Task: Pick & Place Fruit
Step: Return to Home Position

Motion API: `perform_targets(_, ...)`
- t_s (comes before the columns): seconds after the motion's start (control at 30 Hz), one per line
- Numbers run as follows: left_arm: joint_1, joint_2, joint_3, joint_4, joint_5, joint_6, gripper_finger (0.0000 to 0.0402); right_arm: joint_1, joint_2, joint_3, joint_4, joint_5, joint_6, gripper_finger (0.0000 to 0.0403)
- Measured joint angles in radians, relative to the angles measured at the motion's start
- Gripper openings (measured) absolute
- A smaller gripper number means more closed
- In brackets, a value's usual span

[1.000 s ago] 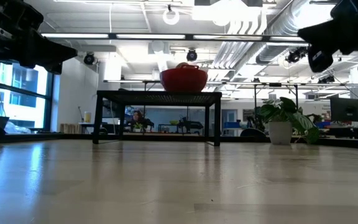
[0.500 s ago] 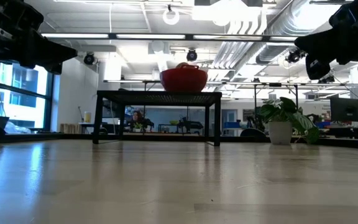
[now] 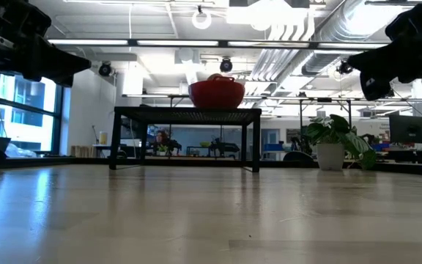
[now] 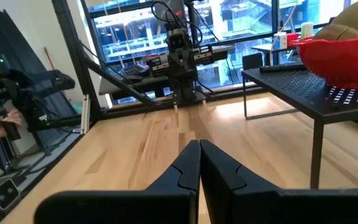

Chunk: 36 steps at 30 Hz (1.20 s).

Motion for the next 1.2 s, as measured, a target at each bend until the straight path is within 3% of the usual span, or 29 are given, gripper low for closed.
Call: perform_targets(1.2, 0.0, 0.0, -0.003, 0.019, 0.007, -0.026, 0.0, 0.001, 0.0, -0.002, 0.006, 0.003, 0.029, 0.0003)
